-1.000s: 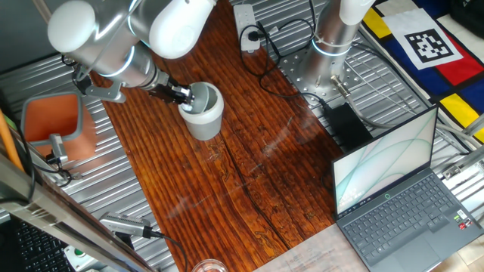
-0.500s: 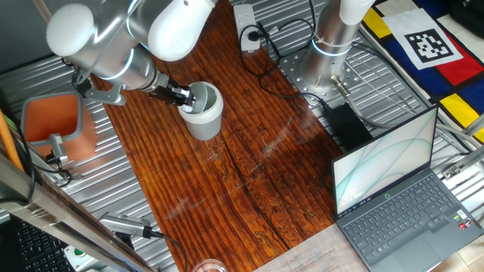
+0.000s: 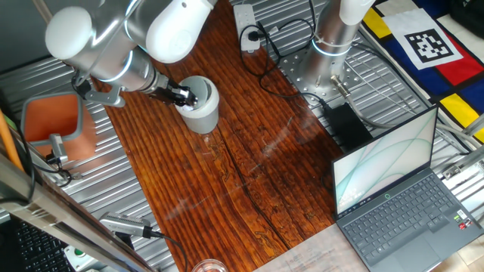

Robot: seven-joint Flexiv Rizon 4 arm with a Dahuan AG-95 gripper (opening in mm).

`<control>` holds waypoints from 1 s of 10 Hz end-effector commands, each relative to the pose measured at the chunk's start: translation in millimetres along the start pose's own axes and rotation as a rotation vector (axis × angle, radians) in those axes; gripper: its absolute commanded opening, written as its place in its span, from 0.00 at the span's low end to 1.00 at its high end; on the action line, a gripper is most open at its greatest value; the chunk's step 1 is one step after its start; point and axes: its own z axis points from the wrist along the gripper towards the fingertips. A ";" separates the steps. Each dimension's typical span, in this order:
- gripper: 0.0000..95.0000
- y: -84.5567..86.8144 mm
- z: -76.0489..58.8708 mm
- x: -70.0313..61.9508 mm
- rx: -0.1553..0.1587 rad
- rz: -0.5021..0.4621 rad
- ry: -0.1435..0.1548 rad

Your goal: Put the garbage in the trash can

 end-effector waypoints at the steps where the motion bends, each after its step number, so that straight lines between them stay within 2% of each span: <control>1: 0.00 0.6 1.3 1.7 0.005 0.024 -0.004; 4: 0.00 2.0 1.5 3.3 0.005 0.049 -0.001; 7: 0.00 7.0 -0.2 5.4 -0.005 0.084 0.024; 10: 0.00 6.2 3.6 9.0 -0.007 0.111 0.027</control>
